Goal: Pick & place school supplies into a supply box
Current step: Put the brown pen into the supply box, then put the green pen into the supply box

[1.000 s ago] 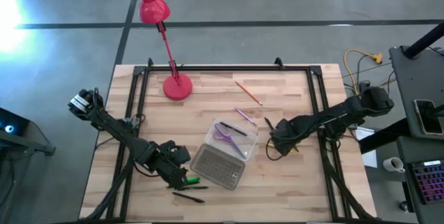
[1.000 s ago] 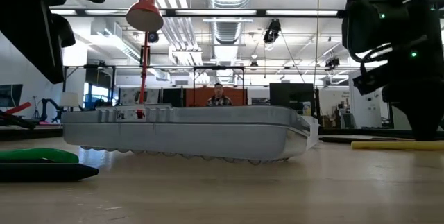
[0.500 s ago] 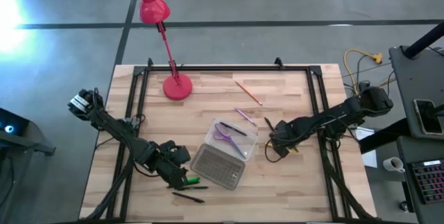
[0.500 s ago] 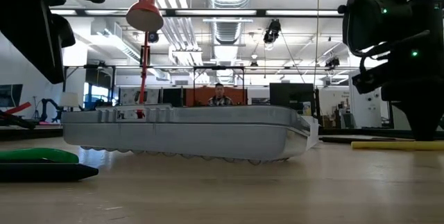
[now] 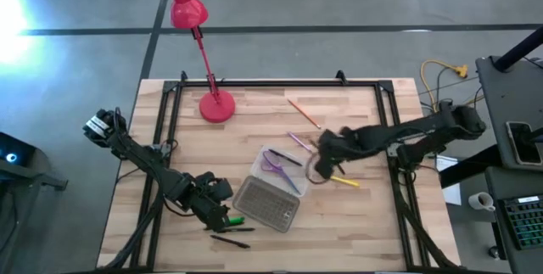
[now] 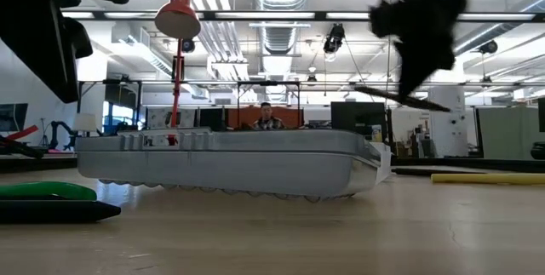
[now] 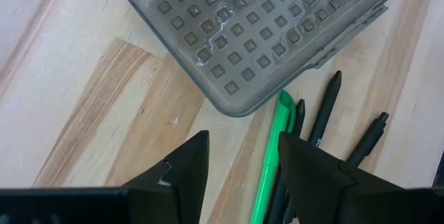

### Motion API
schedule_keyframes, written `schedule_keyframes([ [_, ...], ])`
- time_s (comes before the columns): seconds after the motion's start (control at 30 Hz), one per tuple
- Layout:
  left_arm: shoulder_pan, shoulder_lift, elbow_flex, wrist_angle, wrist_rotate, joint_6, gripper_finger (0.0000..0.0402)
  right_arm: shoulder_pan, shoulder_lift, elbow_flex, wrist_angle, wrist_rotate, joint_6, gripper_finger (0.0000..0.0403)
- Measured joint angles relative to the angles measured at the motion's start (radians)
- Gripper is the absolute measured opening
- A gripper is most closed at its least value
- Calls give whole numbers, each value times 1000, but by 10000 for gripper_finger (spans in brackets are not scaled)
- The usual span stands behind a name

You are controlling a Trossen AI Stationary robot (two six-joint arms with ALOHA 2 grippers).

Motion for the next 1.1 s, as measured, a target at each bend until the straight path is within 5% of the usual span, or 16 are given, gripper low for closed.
schedule_keyframes([
  [0.2,-5,0,0,-1,0,0,157,-76,268,227,77,-163,-193,14],
  [0.57,-124,-5,-22,-9,-25,-163,157,-98,619,542,-84,-213,-181,85],
  [0.8,-136,-5,-52,6,-31,-201,157,-82,596,563,-137,-209,-186,108],
  [1.1,-135,-5,-188,319,-28,-116,157,42,426,528,-302,-8,-186,129],
])
